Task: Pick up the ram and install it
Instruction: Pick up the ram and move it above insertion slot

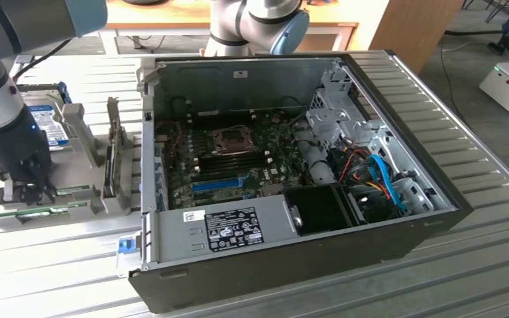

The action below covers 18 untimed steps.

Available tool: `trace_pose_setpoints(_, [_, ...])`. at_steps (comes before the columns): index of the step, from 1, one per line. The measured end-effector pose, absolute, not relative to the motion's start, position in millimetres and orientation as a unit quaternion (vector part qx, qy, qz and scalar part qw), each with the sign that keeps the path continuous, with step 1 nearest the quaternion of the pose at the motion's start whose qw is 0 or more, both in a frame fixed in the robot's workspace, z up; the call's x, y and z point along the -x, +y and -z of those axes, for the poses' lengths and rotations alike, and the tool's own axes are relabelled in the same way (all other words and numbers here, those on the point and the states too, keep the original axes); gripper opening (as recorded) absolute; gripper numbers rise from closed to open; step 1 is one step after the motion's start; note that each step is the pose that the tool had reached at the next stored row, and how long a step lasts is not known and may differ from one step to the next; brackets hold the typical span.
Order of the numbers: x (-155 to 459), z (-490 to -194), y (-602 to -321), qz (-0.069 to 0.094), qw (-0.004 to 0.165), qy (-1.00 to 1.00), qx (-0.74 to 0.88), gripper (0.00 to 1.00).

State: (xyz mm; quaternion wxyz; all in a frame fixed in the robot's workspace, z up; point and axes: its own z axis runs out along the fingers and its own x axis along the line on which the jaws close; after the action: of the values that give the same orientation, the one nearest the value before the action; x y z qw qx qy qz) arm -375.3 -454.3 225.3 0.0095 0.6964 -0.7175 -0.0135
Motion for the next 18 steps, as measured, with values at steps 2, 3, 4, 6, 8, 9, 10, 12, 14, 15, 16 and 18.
trace_pose_setpoints(2, [375.0, -225.2, -454.3, 0.013, 0.009, -0.717, -0.697, 0.24])
trace_pose_setpoints(3, [375.1, -225.2, -454.3, 0.013, 0.009, -0.717, -0.697, 0.24])
trace_pose_setpoints(4, [375.1, -225.2, -454.3, 0.013, 0.01, -0.717, -0.697, 0.24])
trace_pose_setpoints(6, [375.0, -224.7, -454.3, 0.013, 0.009, -0.717, -0.697, 0.24])
trace_pose_setpoints(8, [375.0, -222.9, -454.3, 0.013, 0.009, -0.717, -0.697, 0.24])
trace_pose_setpoints(9, [375.0, -221.8, -454.3, 0.013, 0.01, -0.717, -0.697, 0.24])
trace_pose_setpoints(10, [375.0, -220.7, -454.3, 0.013, 0.009, -0.717, -0.697, 0.24])
trace_pose_setpoints(12, [375.0, -218.9, -454.3, 0.013, 0.009, -0.717, -0.697, 0.24])
trace_pose_setpoints(14, [375.0, -217.5, -454.3, 0.013, 0.01, -0.717, -0.697, 0.24])
trace_pose_setpoints(15, [375.0, -217.4, -454.3, 0.014, 0.01, -0.717, -0.697, 0.24])
trace_pose_setpoints(16, [375.0, -217.4, -454.3, 0.014, 0.01, -0.717, -0.697, 0.24])
trace_pose_setpoints(18, [375.0, -216.9, -454.3, 0.013, 0.009, -0.717, -0.697, 0.24])
